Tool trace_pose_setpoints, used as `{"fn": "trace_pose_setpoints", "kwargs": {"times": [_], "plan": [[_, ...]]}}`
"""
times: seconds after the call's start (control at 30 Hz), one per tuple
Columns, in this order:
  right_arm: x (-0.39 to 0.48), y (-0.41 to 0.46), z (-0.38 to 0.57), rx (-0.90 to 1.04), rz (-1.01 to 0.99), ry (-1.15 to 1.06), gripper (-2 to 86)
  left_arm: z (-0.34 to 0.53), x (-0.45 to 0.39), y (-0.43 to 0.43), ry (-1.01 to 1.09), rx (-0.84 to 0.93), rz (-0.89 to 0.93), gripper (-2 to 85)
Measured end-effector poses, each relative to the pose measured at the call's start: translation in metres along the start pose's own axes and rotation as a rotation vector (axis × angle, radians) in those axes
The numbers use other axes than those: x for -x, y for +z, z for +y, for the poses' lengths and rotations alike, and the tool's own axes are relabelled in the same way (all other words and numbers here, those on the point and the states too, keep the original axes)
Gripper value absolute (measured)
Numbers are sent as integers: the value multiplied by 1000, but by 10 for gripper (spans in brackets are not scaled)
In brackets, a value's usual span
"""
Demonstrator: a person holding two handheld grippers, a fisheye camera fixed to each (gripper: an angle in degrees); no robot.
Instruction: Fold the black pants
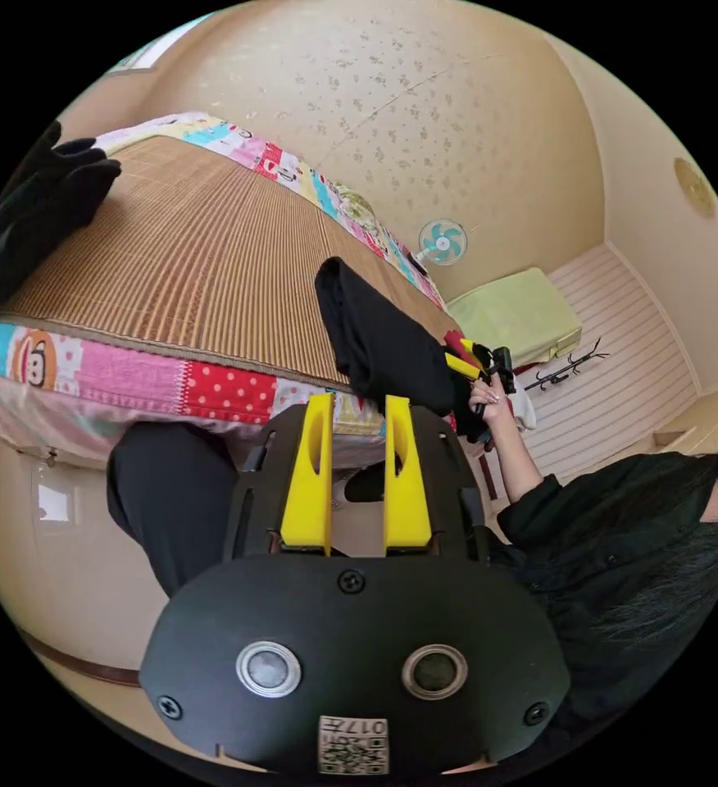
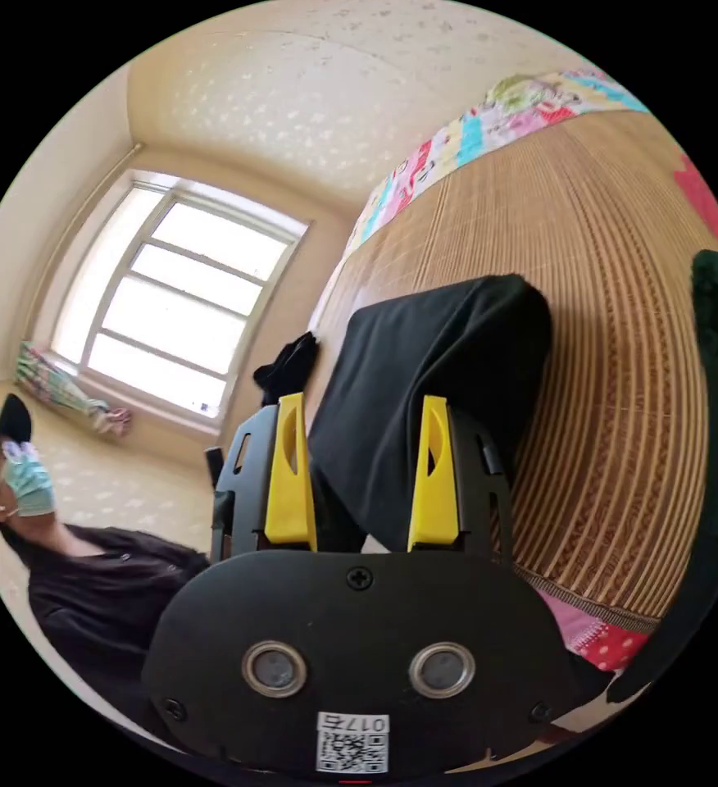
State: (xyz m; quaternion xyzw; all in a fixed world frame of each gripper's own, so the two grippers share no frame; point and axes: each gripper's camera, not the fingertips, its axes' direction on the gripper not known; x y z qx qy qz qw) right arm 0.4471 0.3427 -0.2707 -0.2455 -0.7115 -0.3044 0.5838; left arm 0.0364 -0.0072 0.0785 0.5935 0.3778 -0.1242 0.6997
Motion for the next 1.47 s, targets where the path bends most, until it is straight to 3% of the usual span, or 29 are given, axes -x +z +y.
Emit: {"fn": "trace_pose_setpoints", "kwargs": {"times": [0.17,0.27,0.4,0.57,0.7,0.87,1.03,1.13,1.23,1.37,1.43,1.47], "plan": [[15,-8,-4,-86,346,12,183,47,23,-54,-86,-110,-86,100],[-16,57,-21,67,336,42,174,68,37,-61,-141,-126,-118,99],[38,138,-53,58,609,-61,157,82,55,-57,-195,-148,-50,96],[102,278,-109,54,510,-94,147,97,58,-56,-238,-193,20,91],[188,441,-150,117,617,-181,152,107,35,-68,-208,-247,22,89],[220,502,-165,156,713,-176,147,106,-9,-69,-130,-232,-73,88],[185,386,-115,175,443,-231,100,100,-56,-38,39,-168,-220,88],[138,253,-45,34,533,-226,96,82,-77,-6,157,-98,-233,84],[104,92,33,-171,746,-150,89,60,-99,27,268,-54,-275,76],[106,-129,138,-638,1156,193,97,33,-120,63,305,-60,-248,73],[97,-211,191,-908,1141,416,103,16,-130,89,286,-50,-152,73],[76,-260,229,-1059,1013,598,110,12,-133,97,283,-36,-121,73]]}}
